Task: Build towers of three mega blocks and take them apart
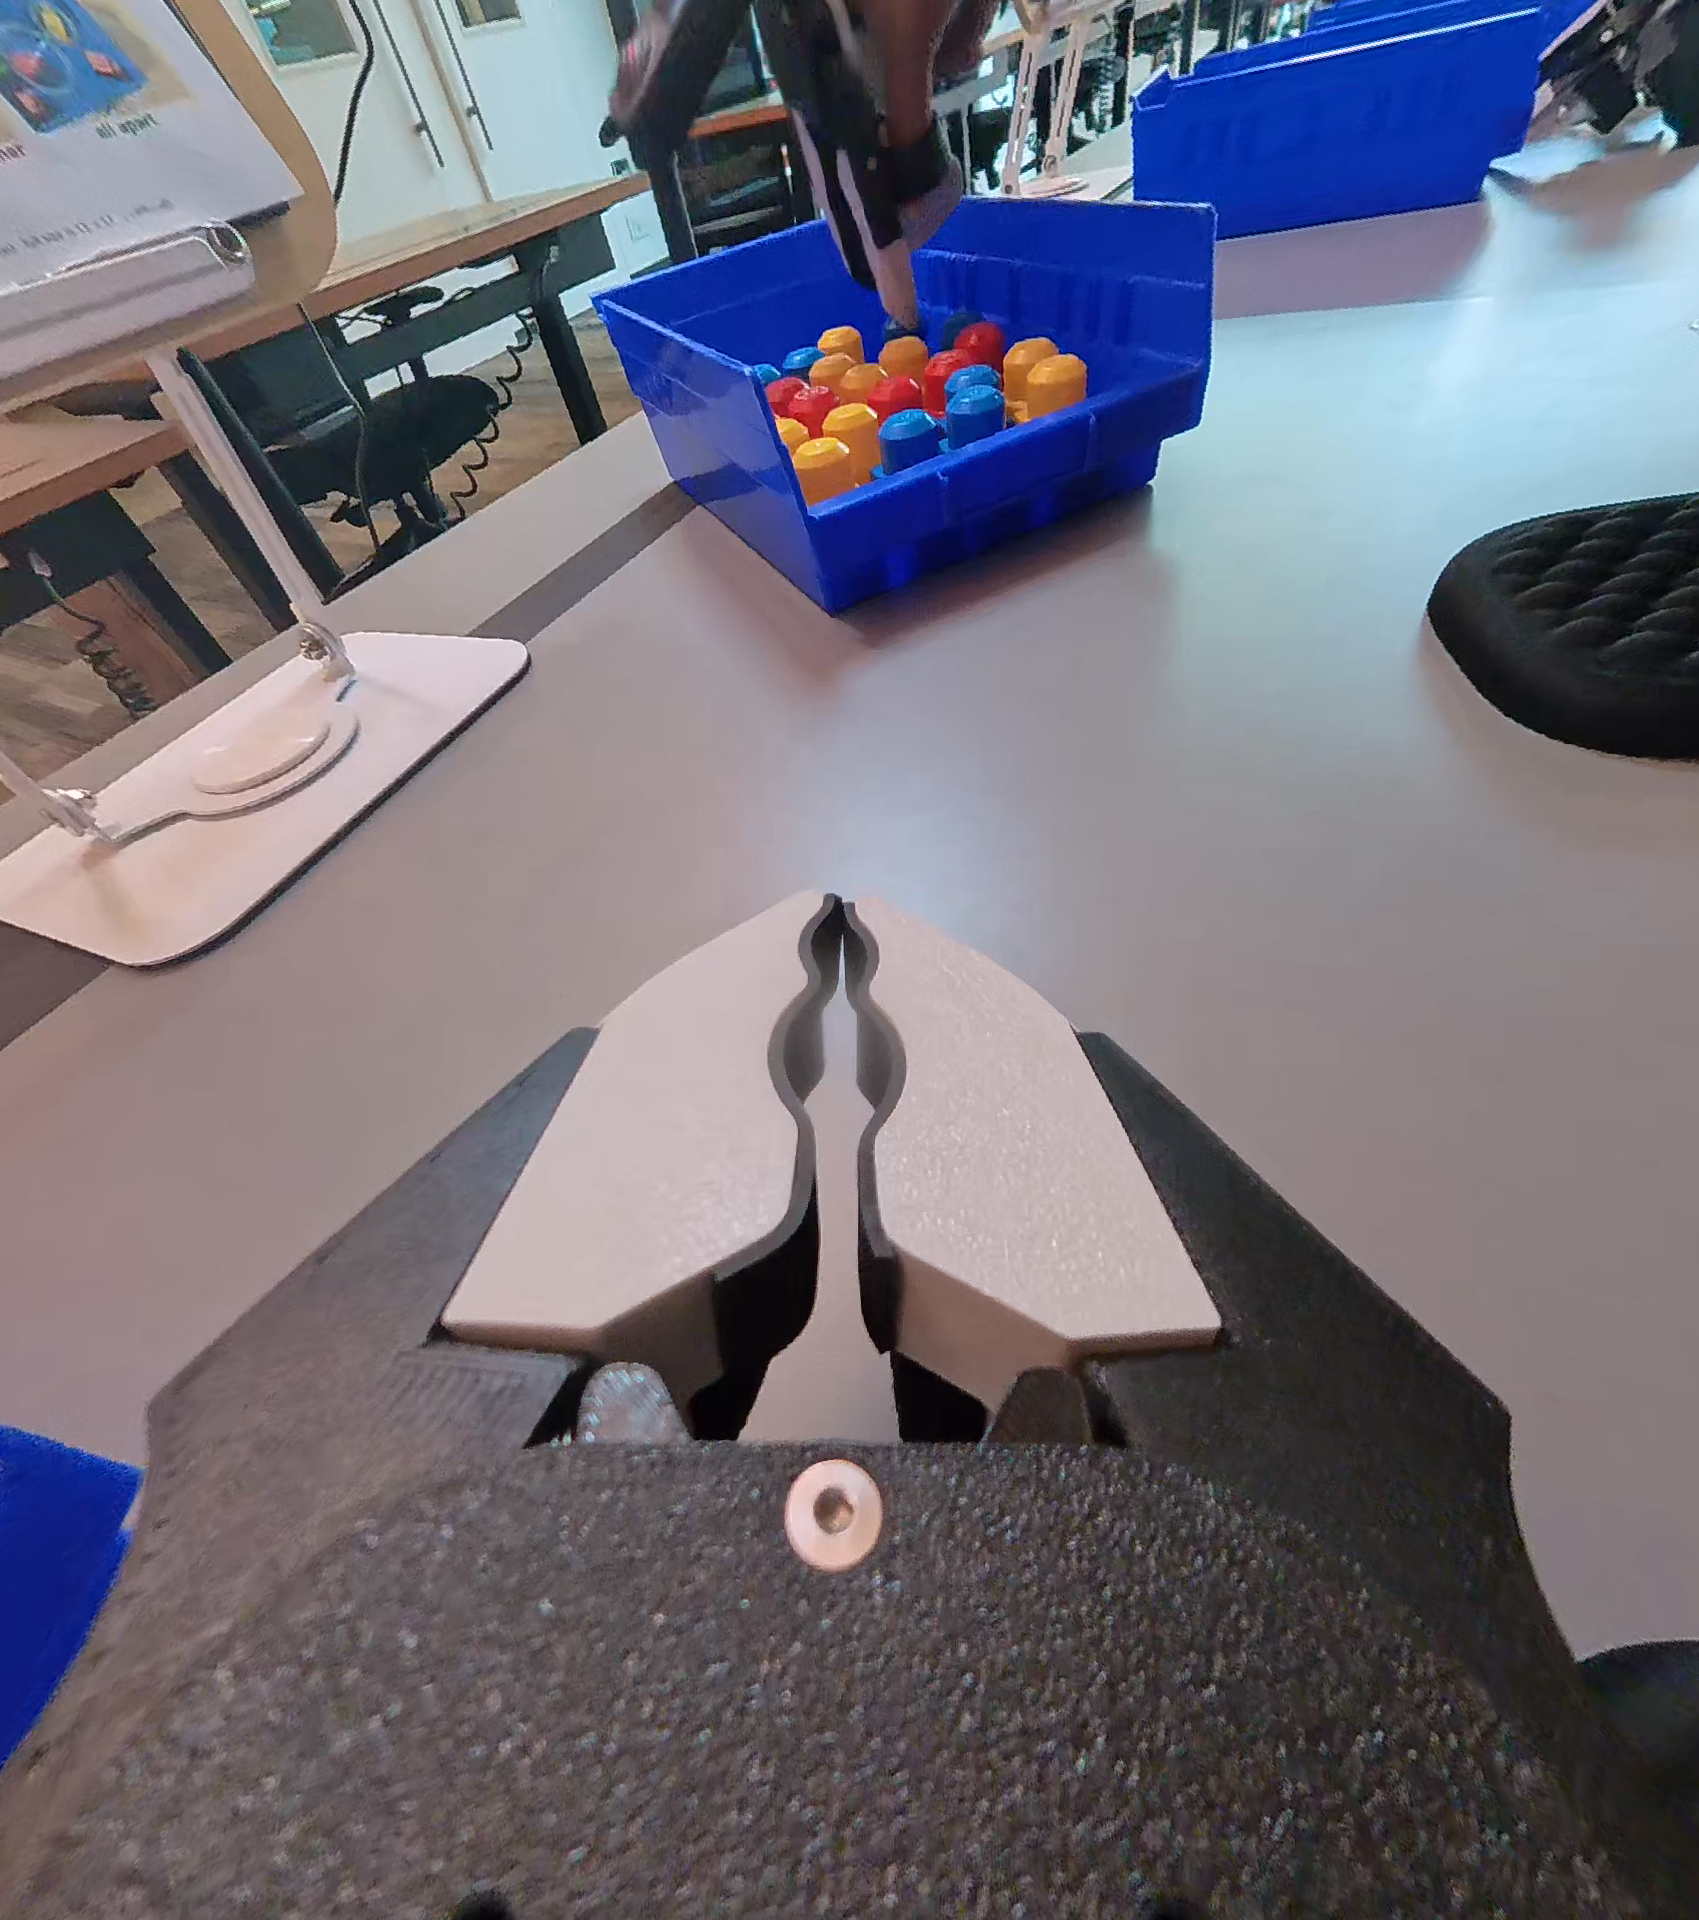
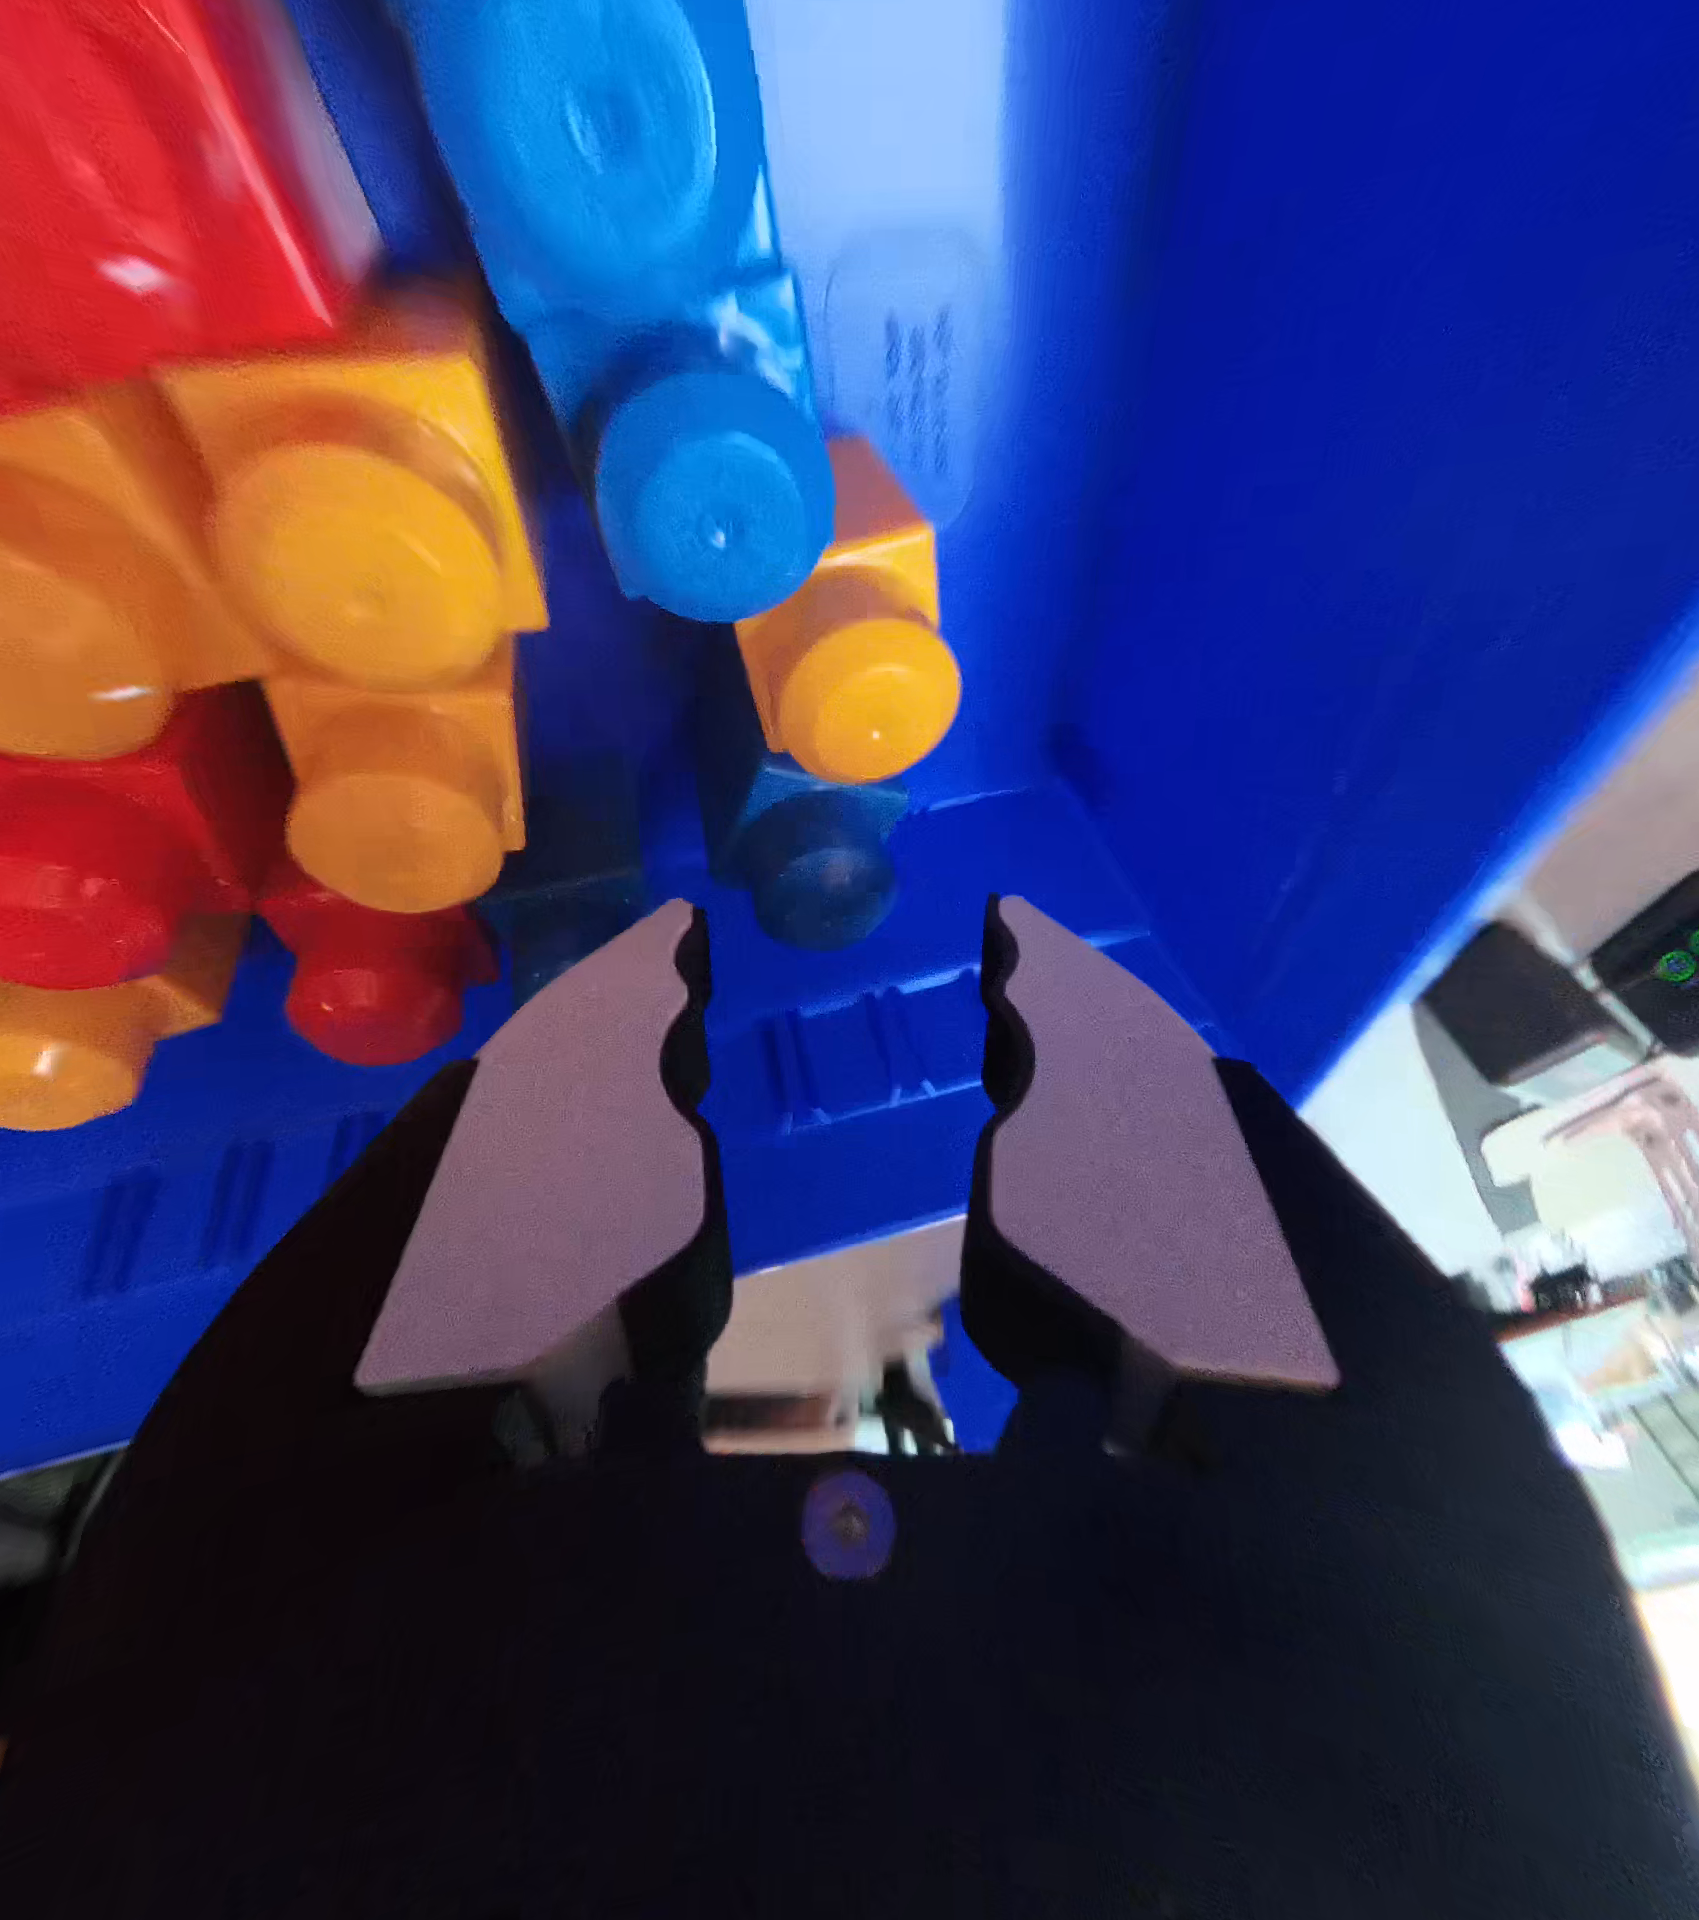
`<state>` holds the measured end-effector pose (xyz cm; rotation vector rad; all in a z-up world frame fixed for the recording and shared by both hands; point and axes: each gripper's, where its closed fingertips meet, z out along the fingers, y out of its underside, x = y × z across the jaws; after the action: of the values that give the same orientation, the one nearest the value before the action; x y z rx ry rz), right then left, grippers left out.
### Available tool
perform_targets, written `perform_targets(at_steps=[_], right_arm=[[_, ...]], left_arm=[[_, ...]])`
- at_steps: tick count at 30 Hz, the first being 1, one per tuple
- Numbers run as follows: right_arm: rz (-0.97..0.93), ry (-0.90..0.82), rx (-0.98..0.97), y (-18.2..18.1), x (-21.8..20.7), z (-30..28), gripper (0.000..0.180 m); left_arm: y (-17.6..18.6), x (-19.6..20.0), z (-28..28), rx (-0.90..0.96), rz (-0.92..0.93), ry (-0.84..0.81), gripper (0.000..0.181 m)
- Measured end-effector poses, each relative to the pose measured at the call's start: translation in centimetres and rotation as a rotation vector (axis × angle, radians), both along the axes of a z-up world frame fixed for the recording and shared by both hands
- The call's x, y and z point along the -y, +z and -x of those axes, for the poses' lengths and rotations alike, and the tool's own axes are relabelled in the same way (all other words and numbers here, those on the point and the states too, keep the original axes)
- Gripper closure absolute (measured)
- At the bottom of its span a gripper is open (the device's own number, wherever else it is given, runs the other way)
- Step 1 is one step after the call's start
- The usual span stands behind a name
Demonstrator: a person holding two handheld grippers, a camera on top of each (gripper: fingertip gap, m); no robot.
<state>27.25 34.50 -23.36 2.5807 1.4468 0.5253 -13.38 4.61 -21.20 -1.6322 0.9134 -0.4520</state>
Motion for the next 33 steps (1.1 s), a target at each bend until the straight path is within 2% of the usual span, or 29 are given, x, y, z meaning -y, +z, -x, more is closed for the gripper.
perform_targets(at_steps=[3, 6, 9, 12, 17, 22, 27, 28, 30, 33], right_arm=[[-0.253, 0.055, -0.217, 3.0, -1.3, 2.8, 0.121], [-0.553, 0.070, -0.481, 7.6, -1.0, 5.5, 0.113], [-0.779, -0.009, -0.760, 11.5, 2.0, 7.0, 0.106], [-0.950, -0.112, -0.925, 13.0, 6.4, 6.3, 0.106], [-1.107, -0.315, -1.070, 10.4, 14.5, 4.6, 0.110], [-1.067, -0.473, -1.126, 4.5, 20.1, 5.6, 0.111], [-1.010, -0.516, -1.075, 1.4, 18.1, 6.3, 0.114], [-1.024, -0.516, -1.039, 1.0, 17.4, 5.9, 0.121], [-1.071, -0.486, -0.987, 0.9, 16.5, 4.8, 0.157], [-1.091, -0.496, -0.939, 0.9, 16.6, 3.9, 0.162]], left_arm=[[0.4, 0.0, 0.1, 0.009, -0.012, 0.010, 0.181], [0.9, -0.1, 0.2, 0.017, -0.030, 0.025, 0.181], [1.3, -0.2, 0.3, 0.026, -0.047, 0.046, 0.181], [1.8, -0.3, 0.5, 0.040, -0.056, 0.064, 0.181], [2.3, -0.3, 0.6, 0.055, -0.070, 0.078, 0.181], [2.4, -0.3, 0.4, 0.054, -0.081, 0.075, 0.181], [2.0, -0.2, 0.2, 0.032, -0.084, 0.075, 0.181], [1.9, -0.2, 0.2, 0.027, -0.087, 0.076, 0.181], [1.9, -0.3, 0.3, 0.019, -0.090, 0.083, 0.181], [1.9, -0.3, 0.4, 0.020, -0.088, 0.086, 0.181]])
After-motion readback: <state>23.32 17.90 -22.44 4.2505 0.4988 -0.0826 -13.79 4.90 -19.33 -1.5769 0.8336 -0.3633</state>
